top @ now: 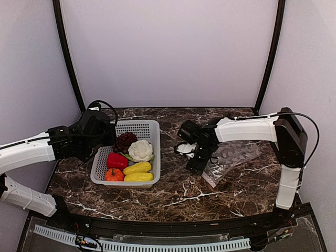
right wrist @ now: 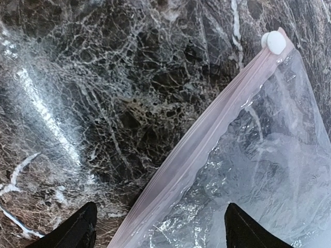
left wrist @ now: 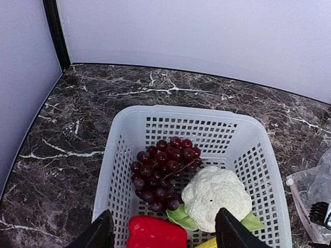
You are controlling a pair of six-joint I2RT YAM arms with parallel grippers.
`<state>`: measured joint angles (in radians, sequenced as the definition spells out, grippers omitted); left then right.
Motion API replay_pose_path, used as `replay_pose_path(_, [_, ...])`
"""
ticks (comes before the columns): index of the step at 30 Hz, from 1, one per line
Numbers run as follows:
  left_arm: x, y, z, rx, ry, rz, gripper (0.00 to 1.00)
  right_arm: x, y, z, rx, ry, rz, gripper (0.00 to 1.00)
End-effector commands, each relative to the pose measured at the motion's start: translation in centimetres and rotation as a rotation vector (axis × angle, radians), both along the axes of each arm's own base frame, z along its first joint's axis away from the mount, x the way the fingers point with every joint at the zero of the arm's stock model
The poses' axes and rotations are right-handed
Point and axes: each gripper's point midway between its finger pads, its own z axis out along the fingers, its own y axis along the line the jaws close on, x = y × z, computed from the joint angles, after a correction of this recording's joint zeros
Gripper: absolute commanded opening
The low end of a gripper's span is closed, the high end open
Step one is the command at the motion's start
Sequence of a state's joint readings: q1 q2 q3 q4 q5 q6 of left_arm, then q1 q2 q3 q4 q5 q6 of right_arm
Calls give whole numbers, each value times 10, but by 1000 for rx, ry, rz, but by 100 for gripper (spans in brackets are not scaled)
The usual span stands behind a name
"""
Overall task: Place the food in the zip-top bag and seal the zipper
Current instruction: Pick up the zipper food storage bag from the center of the board.
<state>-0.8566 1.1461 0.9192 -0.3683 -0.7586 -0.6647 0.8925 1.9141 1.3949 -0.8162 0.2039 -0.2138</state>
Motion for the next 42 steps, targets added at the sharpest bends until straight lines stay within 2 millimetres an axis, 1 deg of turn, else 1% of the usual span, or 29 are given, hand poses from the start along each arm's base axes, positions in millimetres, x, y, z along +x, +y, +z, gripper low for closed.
replay_pose_path(1, [-7, 20, 5, 50, 15, 72, 66, 6, 1, -4, -44, -46, -31, 82])
replay_pose_path(5, [-9, 24, 3, 64, 21, 80, 66, 5, -4, -18, -108, -58, -24, 76])
replay_pose_path(6, [-10, 24, 2, 66, 22, 82, 66, 4, -5, -20, -123, -66, -20, 73])
replay_pose_path(8, [-10, 25, 2, 68, 21, 84, 67, 6, -6, -22, -141, -87, -12, 70])
replay_pose_path(14, [-10, 27, 0, 79, 21, 93, 67, 10, -17, -30, -212, -119, 4, 59])
replay_pose_path(17, [-10, 28, -2, 80, 23, 93, 67, 16, -20, -23, -222, -154, 7, 54])
replay_pose_path(20, [-11, 28, -4, 77, 22, 91, 68, 18, -21, -15, -208, -163, 10, 41])
replay_pose_path(23, [-10, 25, -5, 70, 16, 83, 68, 16, -27, -16, -222, -149, 19, 32])
replay_pose_path(25, [-8, 23, -5, 66, 18, 77, 68, 20, -32, -14, -235, -170, 14, 26])
replay_pose_path(29, [-6, 18, -7, 67, 24, 67, 68, 31, -43, -10, -248, -191, -12, 23])
replay_pose_path(30, [-5, 17, -9, 71, 28, 66, 68, 32, -45, -10, -251, -193, -16, 25])
replay_pose_path(32, [-5, 16, -10, 73, 32, 64, 68, 37, -50, -10, -278, -220, -14, 34])
replay_pose_path(33, [-5, 16, -11, 75, 34, 62, 68, 38, -51, -10, -287, -228, -10, 35])
replay_pose_path(37, [-5, 15, -14, 73, 41, 62, 69, 36, -53, -6, -280, -232, -5, 34])
replay_pose_path(42, [-5, 16, -17, 78, 42, 66, 69, 35, -61, -2, -289, -237, -2, 32])
